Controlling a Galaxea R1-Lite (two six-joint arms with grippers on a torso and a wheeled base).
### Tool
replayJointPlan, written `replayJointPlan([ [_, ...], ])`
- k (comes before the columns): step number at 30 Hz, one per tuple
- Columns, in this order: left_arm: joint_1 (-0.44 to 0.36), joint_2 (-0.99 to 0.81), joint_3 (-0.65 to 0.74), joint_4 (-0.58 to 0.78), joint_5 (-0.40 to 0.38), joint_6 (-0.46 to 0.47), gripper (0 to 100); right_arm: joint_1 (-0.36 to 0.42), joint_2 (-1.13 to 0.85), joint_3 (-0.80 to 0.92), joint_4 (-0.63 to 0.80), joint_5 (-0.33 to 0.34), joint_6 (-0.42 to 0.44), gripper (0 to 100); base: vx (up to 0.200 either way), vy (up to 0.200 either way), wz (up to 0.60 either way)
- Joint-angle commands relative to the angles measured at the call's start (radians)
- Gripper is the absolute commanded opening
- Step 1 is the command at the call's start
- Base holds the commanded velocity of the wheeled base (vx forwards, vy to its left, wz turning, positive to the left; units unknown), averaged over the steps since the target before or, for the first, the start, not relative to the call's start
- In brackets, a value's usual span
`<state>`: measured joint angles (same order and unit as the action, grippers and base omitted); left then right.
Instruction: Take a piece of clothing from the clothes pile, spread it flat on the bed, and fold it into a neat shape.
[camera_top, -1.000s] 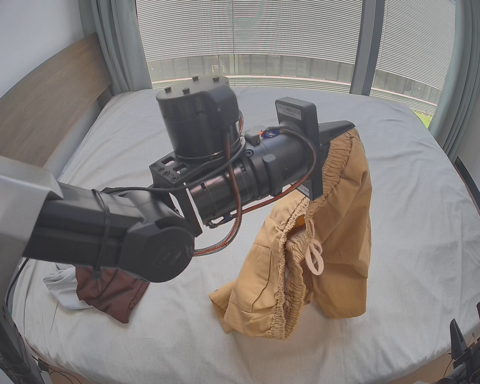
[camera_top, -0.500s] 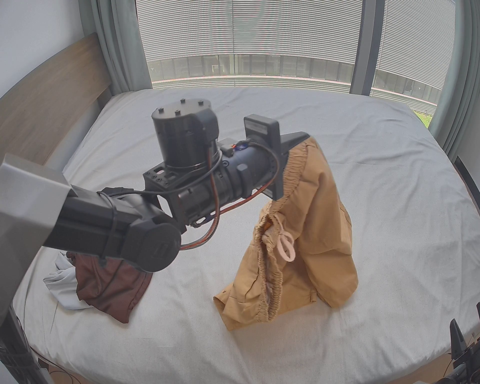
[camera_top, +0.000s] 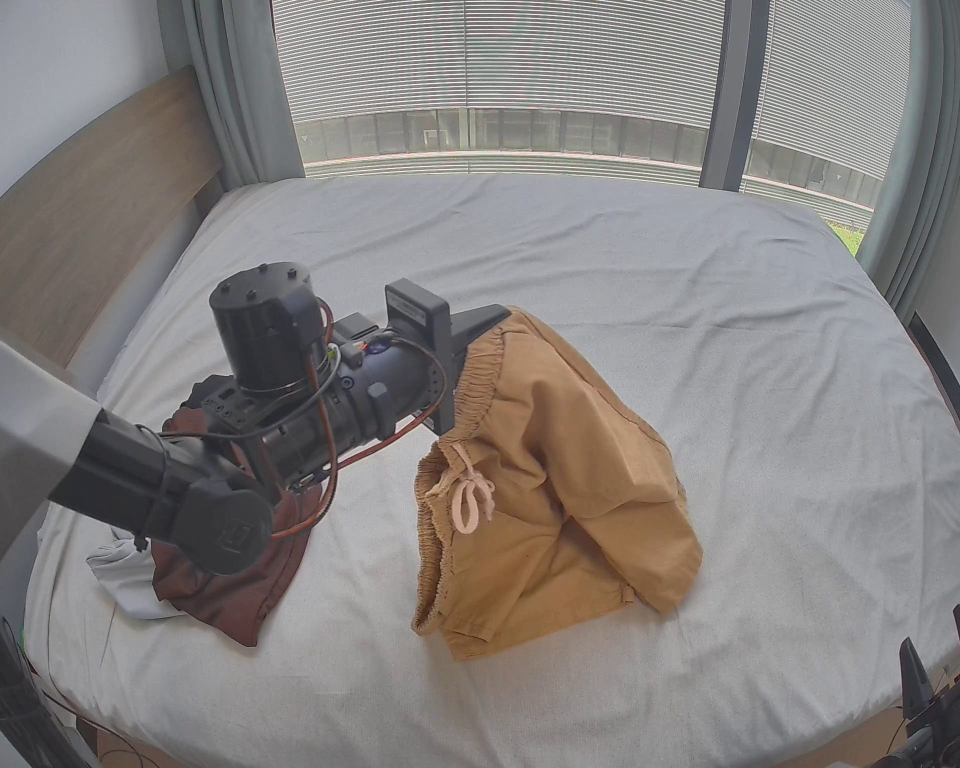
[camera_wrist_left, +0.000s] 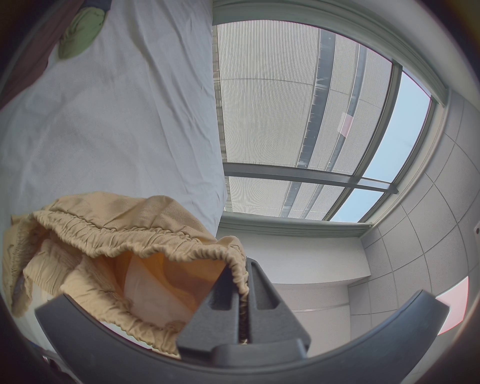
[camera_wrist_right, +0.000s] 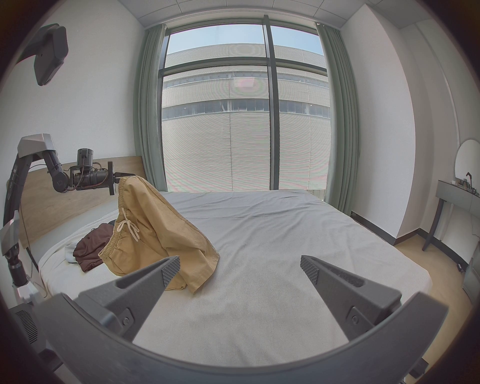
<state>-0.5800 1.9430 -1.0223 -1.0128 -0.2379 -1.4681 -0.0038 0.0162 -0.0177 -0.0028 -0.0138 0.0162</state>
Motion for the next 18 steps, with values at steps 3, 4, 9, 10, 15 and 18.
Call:
replayJointPlan([
  [3, 0.080, -0.042, 0.150, -0.104, -0.028, 0.045, 0, 0.001, -0.016, 0.018, 0.000, 0.000, -0.001, 100, 0.000, 0.000, 0.00],
  [4, 0.080, -0.042, 0.150, -0.104, -0.028, 0.045, 0, 0.001, -0.016, 0.018, 0.000, 0.000, -0.001, 100, 0.000, 0.000, 0.00],
  [9, 0.152, -0.061, 0.271, -0.227, -0.081, 0.052, 0, 0.001, -0.016, 0.018, 0.000, 0.000, -0.002, 100, 0.000, 0.000, 0.00],
  [10, 0.166, -0.068, 0.286, -0.242, -0.092, 0.055, 0, -0.001, -0.016, 0.018, 0.000, 0.000, -0.002, 100, 0.000, 0.000, 0.00],
  [15, 0.258, -0.081, 0.364, -0.296, -0.175, 0.109, 0, 0.001, -0.016, 0.018, 0.000, 0.000, -0.004, 100, 0.000, 0.000, 0.00],
  [18, 0.310, -0.082, 0.409, -0.313, -0.250, 0.166, 0, -0.001, -0.016, 0.018, 0.000, 0.002, -0.005, 100, 0.000, 0.000, 0.00],
])
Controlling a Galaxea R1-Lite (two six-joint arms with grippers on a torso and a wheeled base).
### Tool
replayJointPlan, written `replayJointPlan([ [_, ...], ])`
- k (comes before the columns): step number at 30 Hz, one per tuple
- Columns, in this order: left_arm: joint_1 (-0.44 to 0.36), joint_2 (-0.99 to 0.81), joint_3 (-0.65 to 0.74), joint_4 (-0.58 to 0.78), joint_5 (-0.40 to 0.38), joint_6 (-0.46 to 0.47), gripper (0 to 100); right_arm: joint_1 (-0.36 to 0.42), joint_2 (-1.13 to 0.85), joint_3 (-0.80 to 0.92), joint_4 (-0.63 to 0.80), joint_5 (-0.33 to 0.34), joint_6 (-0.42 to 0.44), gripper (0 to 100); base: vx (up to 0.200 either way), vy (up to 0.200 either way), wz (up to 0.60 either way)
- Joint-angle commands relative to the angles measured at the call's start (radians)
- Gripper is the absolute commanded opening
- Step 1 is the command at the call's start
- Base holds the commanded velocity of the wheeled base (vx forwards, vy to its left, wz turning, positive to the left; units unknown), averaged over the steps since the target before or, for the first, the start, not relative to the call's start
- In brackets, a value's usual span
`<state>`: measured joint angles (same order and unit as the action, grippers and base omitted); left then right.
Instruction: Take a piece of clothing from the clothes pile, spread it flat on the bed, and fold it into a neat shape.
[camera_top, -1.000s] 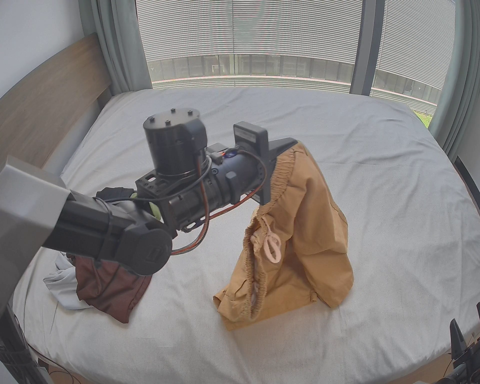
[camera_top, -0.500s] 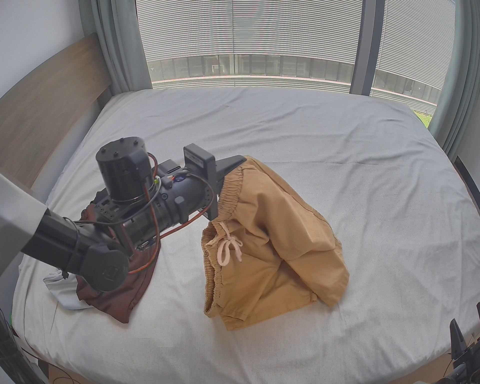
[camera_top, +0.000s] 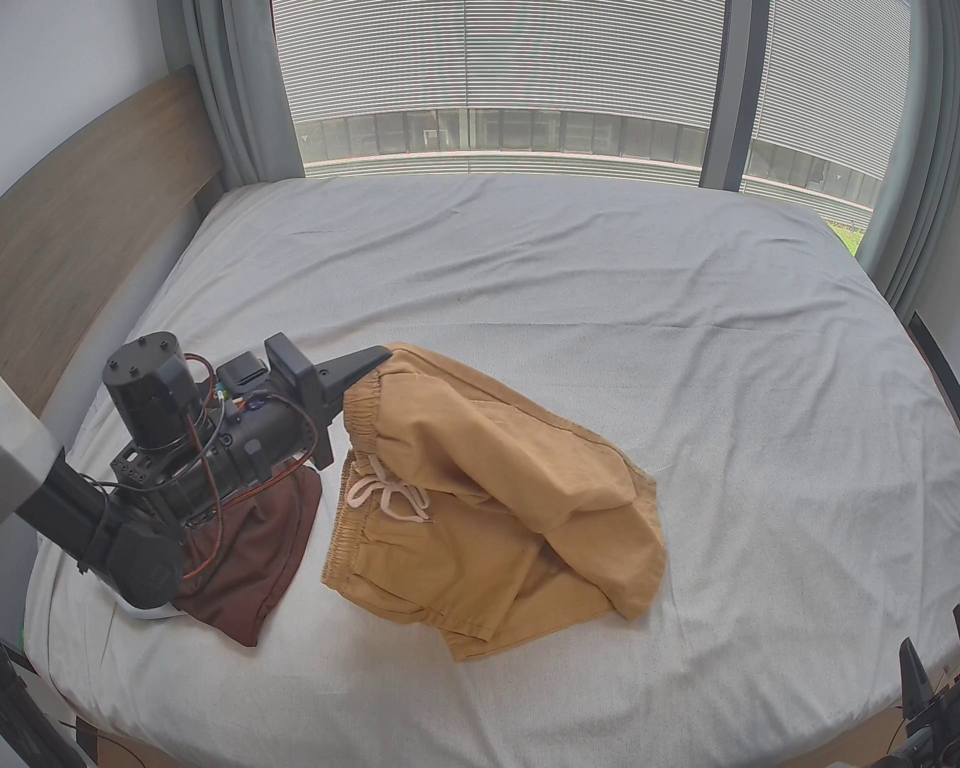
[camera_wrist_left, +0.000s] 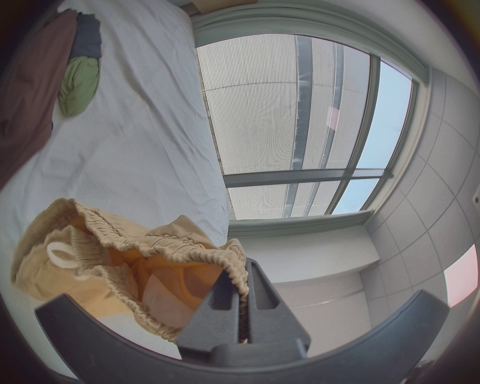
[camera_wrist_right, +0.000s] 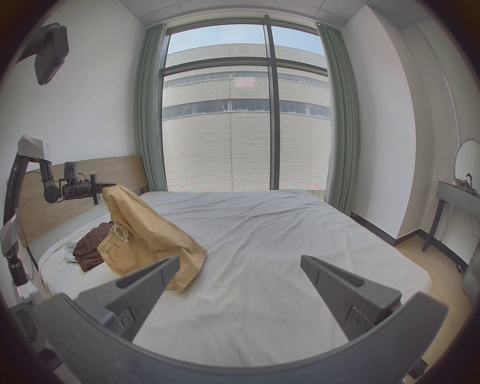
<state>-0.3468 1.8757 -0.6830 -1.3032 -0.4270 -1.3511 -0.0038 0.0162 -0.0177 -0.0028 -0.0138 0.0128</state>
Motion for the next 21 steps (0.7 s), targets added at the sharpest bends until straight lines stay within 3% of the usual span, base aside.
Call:
replayJointPlan([
  [1, 0.089, -0.015, 0.082, -0.025, -0.081, 0.063, 0, -0.001, -0.016, 0.018, 0.001, 0.002, -0.004, 100, 0.000, 0.000, 0.00],
  [10, 0.141, 0.008, 0.143, -0.050, -0.157, 0.128, 0, -0.001, -0.016, 0.018, 0.001, 0.003, -0.010, 100, 0.000, 0.000, 0.00],
  [15, 0.140, 0.068, 0.157, -0.080, -0.159, 0.227, 0, -0.001, -0.015, 0.018, 0.001, 0.003, -0.011, 100, 0.000, 0.000, 0.00],
  [21, 0.137, 0.103, 0.174, -0.151, -0.156, 0.242, 0, -0.001, -0.015, 0.018, 0.000, 0.005, -0.014, 100, 0.000, 0.000, 0.00],
])
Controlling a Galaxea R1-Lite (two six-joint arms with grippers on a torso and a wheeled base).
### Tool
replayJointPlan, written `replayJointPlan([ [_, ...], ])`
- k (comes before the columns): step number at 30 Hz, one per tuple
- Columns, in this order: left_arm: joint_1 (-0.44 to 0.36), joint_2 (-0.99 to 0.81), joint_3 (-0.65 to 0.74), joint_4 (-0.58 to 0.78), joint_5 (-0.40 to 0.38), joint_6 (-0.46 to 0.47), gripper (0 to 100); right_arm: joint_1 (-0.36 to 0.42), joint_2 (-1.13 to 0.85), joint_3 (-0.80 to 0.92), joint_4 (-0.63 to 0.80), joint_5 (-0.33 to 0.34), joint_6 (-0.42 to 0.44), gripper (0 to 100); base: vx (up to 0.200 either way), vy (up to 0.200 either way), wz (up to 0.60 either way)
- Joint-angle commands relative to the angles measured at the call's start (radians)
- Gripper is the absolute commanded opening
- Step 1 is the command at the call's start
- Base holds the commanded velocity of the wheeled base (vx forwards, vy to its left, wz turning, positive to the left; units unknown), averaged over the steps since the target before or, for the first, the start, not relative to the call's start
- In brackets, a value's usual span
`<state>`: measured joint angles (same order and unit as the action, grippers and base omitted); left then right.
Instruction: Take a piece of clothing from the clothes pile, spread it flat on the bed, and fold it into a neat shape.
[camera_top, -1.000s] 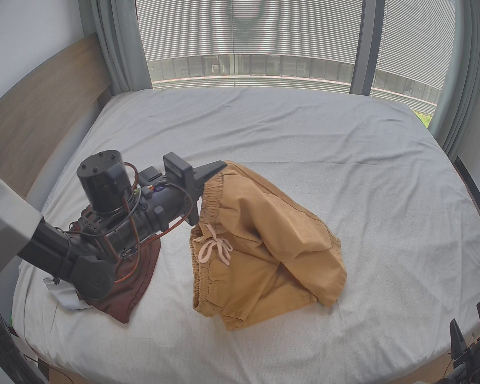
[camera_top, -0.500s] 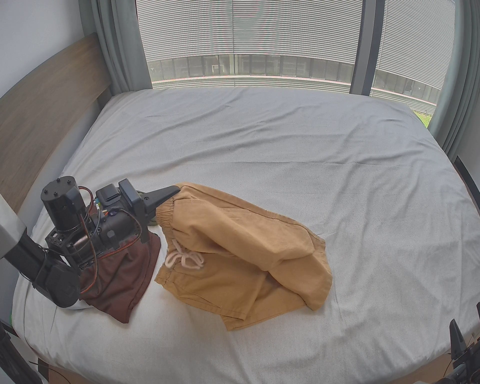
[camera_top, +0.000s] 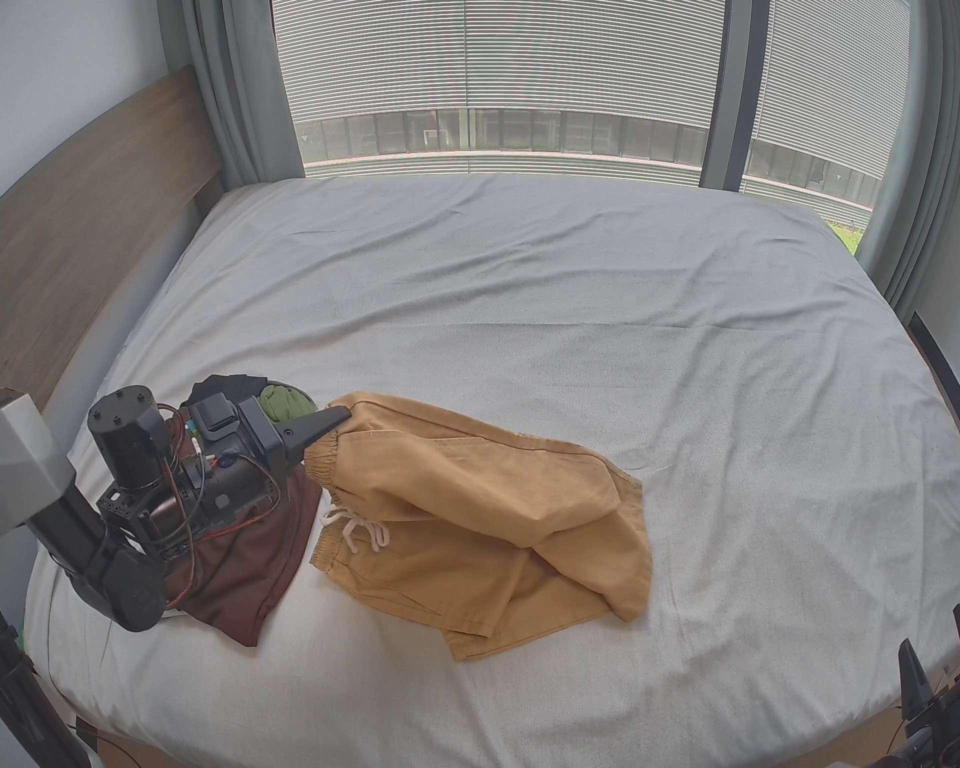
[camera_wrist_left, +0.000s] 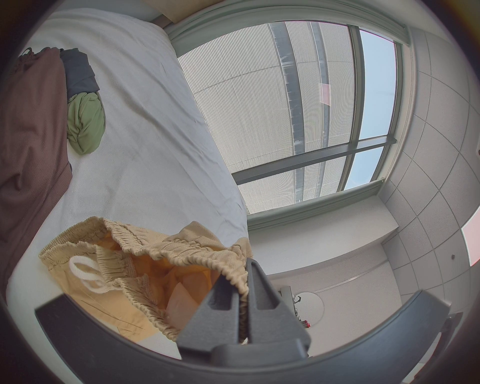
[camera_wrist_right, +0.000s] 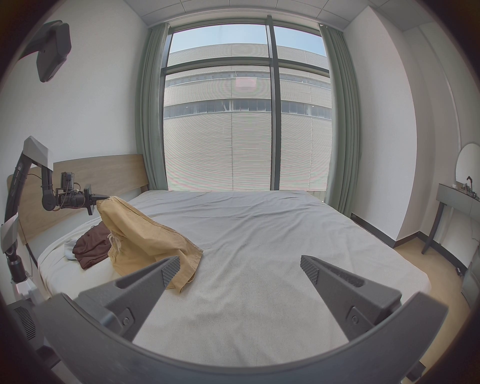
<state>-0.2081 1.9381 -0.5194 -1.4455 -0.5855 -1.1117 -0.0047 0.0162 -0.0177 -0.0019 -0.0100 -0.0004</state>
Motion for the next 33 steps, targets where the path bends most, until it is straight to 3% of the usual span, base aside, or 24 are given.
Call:
replayJointPlan([
  [1, -0.002, 0.053, 0.010, -0.026, 0.006, 0.003, 0, 0.000, -0.015, 0.018, -0.001, 0.002, -0.004, 100, 0.000, 0.000, 0.00],
  [6, 0.009, 0.094, 0.021, -0.075, 0.012, 0.009, 0, 0.000, -0.016, 0.018, 0.000, 0.001, 0.003, 100, 0.000, 0.000, 0.00],
  [13, 0.033, 0.147, 0.053, -0.084, 0.004, 0.124, 0, 0.000, -0.016, 0.018, 0.000, -0.004, 0.011, 100, 0.000, 0.000, 0.00],
  [19, 0.022, 0.148, 0.076, -0.084, -0.002, 0.154, 0, -0.001, -0.015, 0.015, -0.024, -0.004, 0.008, 100, 0.000, 0.000, 0.00],
  [27, 0.016, 0.144, 0.087, -0.085, -0.005, 0.214, 0, 0.006, 0.149, -0.206, -0.059, 0.016, 0.031, 100, 0.000, 0.000, 0.00],
  [30, 0.018, 0.140, 0.088, -0.088, -0.005, 0.214, 0, 0.034, 0.252, -0.257, -0.063, 0.061, 0.086, 100, 0.000, 0.000, 0.00],
  [31, 0.018, 0.139, 0.088, -0.096, -0.004, 0.214, 0, 0.065, 0.340, -0.306, -0.063, 0.130, 0.161, 100, 0.000, 0.000, 0.00],
  [32, 0.018, 0.139, 0.088, -0.096, -0.004, 0.214, 0, 0.066, 0.349, -0.312, -0.064, 0.136, 0.169, 100, 0.000, 0.000, 0.00],
  [33, 0.019, 0.133, 0.090, -0.096, -0.004, 0.214, 0, 0.089, 0.459, -0.378, -0.066, 0.208, 0.270, 100, 0.000, 0.000, 0.00],
])
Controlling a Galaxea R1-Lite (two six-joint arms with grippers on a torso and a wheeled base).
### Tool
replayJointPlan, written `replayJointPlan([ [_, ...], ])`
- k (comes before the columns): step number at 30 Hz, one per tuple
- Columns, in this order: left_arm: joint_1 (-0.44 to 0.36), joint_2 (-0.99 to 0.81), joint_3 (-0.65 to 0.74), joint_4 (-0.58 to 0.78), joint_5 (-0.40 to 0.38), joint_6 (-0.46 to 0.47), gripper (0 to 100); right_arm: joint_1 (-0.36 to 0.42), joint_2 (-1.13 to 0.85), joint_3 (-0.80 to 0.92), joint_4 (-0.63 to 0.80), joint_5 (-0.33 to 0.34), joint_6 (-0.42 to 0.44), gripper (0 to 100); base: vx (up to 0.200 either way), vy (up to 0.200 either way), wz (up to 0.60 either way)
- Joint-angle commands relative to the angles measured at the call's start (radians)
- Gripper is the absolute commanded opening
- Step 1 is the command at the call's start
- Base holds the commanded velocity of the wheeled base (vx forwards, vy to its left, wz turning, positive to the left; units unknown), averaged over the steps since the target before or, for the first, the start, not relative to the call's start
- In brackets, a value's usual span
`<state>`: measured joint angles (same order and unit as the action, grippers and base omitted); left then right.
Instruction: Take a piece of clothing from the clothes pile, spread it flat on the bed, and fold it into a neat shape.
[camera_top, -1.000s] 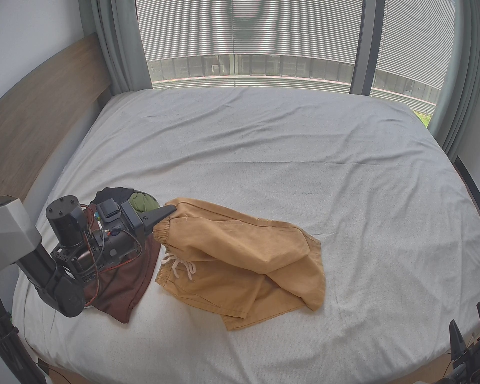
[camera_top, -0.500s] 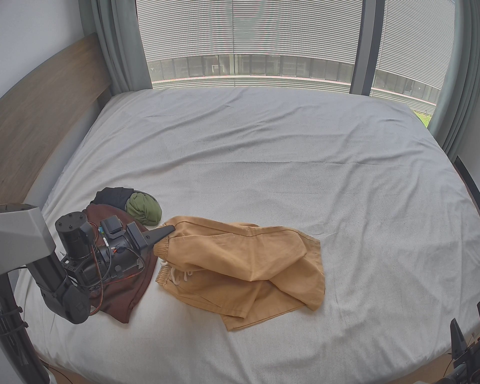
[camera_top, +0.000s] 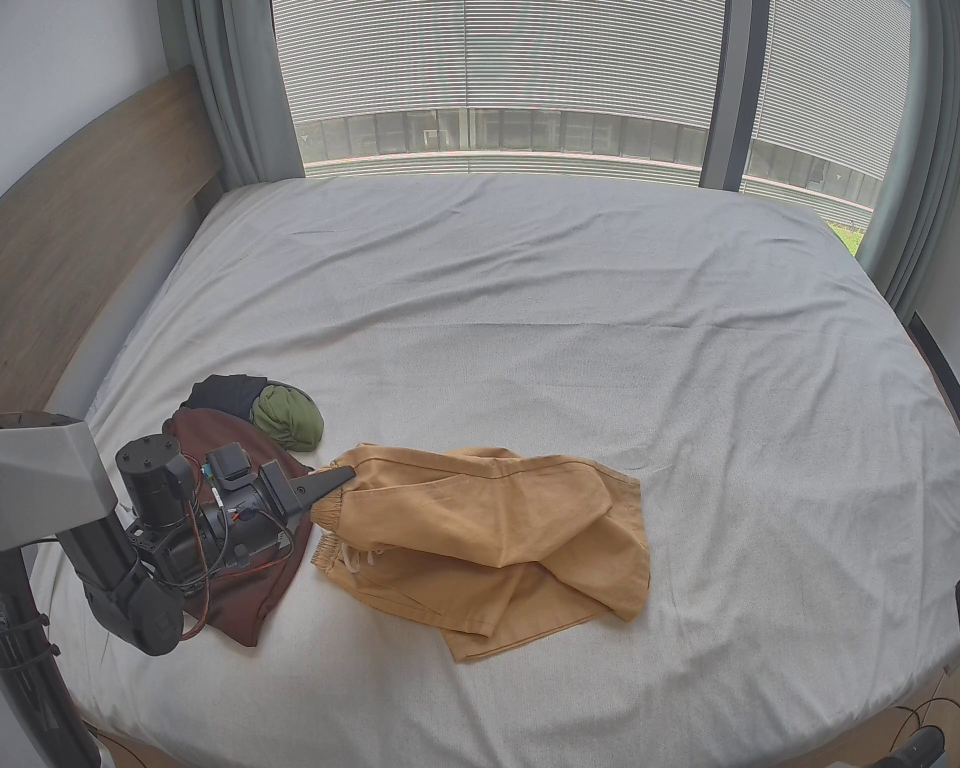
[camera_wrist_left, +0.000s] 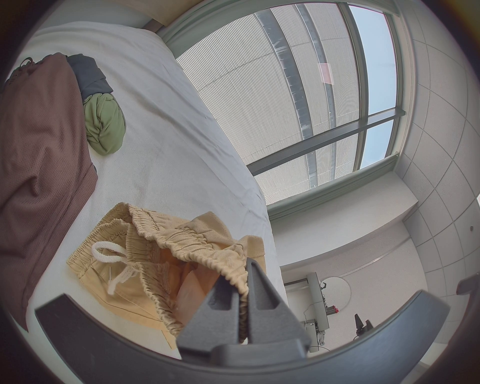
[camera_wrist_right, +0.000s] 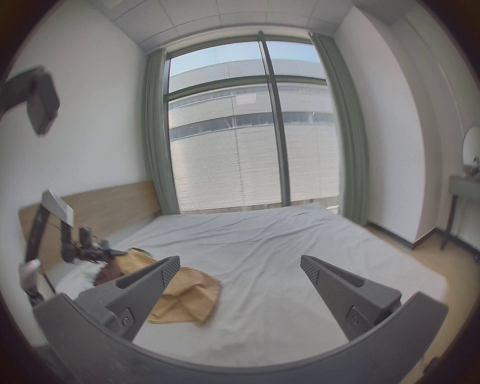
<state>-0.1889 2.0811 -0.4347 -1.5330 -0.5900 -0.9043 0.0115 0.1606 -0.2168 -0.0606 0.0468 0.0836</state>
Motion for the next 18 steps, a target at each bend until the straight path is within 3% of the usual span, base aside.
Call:
replayJointPlan([
  [1, 0.002, -0.021, 0.007, -0.009, 0.001, 0.010, 0, 0.081, 0.379, -0.219, -0.015, 0.180, 0.242, 100, 0.000, 0.000, 0.00],
  [4, 0.000, -0.081, 0.024, -0.007, 0.001, 0.013, 0, 0.082, 0.540, -0.322, -0.041, 0.239, 0.332, 100, 0.000, 0.000, 0.00],
  [7, -0.001, -0.107, 0.033, -0.007, 0.001, 0.015, 0, 0.082, 0.642, -0.360, -0.100, 0.252, 0.338, 100, 0.000, 0.000, 0.00],
  [11, -0.001, -0.110, 0.024, -0.009, -0.033, 0.019, 0, 0.093, 0.886, -0.406, -0.303, 0.251, 0.315, 100, 0.000, 0.000, 0.00],
  [18, 0.009, -0.101, 0.017, -0.009, -0.053, 0.030, 0, 0.100, 1.079, -0.366, -0.487, 0.263, 0.323, 100, 0.000, 0.000, 0.00],
])
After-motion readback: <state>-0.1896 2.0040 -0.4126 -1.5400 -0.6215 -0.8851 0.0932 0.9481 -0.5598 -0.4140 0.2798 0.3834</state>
